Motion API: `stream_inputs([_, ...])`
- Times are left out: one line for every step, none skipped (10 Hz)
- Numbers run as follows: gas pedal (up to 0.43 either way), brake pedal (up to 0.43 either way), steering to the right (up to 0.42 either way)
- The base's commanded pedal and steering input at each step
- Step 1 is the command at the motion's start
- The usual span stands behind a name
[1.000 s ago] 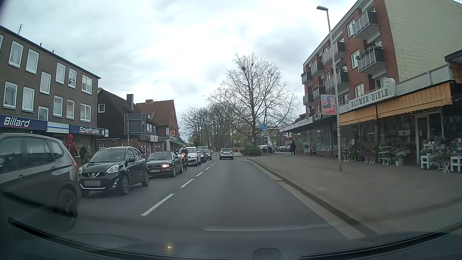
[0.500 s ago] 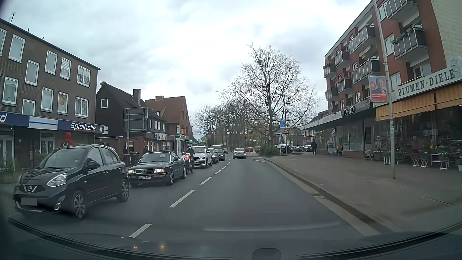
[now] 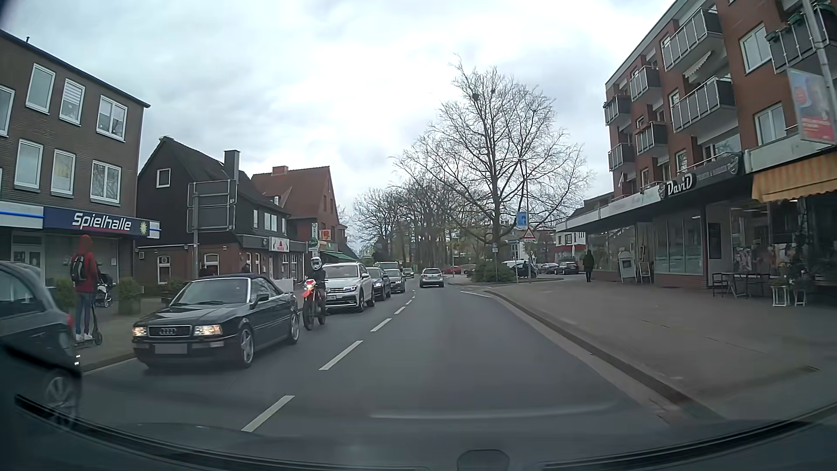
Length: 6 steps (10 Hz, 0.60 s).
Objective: Follow the waypoints while adhering to traffic rules and regulations
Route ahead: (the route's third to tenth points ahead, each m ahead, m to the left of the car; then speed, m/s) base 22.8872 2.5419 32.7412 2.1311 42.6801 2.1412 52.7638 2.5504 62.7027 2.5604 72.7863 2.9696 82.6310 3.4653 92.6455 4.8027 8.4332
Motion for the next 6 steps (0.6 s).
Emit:
stream_inputs([0.228, 0.000, 0.002])
stream_inputs([0.228, 0.000, 0.006])
stream_inputs([0.220, 0.000, 0.010])
stream_inputs([0.209, 0.000, 0.009])
stream_inputs([0.197, 0.000, 0.009])
stream_inputs([0.177, 0.006, 0.009])
